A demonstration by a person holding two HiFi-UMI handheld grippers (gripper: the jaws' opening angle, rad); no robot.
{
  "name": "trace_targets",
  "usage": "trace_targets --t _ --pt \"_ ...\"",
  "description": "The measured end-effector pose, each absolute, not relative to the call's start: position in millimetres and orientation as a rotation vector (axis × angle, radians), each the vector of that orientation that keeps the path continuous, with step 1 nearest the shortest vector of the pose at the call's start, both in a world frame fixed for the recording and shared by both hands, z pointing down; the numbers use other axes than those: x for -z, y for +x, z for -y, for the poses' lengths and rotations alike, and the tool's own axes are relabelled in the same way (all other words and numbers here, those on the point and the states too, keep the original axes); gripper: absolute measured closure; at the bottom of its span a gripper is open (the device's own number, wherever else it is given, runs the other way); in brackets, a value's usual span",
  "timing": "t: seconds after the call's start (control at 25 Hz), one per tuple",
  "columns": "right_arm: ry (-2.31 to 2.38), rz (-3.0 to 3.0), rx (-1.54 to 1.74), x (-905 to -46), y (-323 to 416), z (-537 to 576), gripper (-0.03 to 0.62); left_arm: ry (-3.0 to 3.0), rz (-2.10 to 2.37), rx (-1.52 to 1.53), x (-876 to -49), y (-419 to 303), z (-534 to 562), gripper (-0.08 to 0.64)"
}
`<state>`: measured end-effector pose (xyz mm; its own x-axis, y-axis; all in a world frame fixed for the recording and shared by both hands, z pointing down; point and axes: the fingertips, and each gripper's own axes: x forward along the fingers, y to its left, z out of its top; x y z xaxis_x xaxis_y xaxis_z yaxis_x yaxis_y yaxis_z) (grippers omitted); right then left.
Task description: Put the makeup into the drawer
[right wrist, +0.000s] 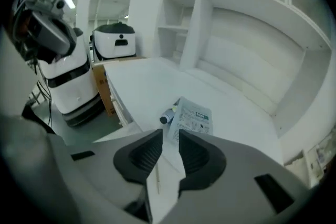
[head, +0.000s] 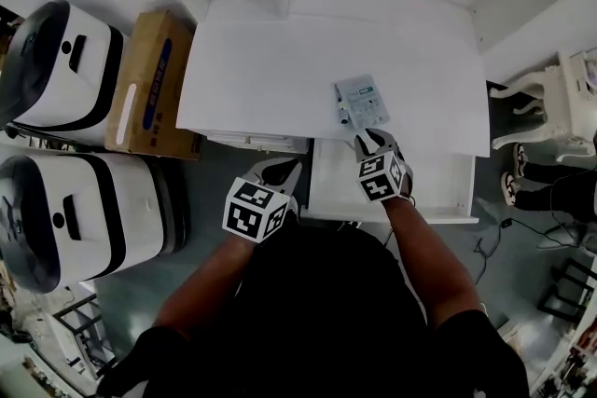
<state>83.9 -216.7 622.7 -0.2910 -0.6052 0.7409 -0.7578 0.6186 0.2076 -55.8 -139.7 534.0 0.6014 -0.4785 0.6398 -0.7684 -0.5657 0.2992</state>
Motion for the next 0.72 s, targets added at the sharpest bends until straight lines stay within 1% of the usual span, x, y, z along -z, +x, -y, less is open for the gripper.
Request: trace_targets --t 0.12,0.2,0.36,0.68,0.72 --pt "0.991 1.930 -0.118 -646 80 223 0.480 2.246 0.999 -0.672 -538 -62 139 0.549" --pt "0.947 1.888 -0.043 -656 77 226 0.472 2.234 1.013 -0.668 -539 -68 140 0.549" --pt "0.918 1.826 0.056 -668 76 235 0.472 2.218 1.041 -0.651 -538 -77 144 0.549" --pt "0.935 1.791 0.035 -676 84 243 0.474 2.185 1.081 -0.641 -539 -93 146 0.549" --pt "0.935 1.795 0.032 -675 83 243 0.491 2.185 1.081 -0.641 -540 -94 146 0.549"
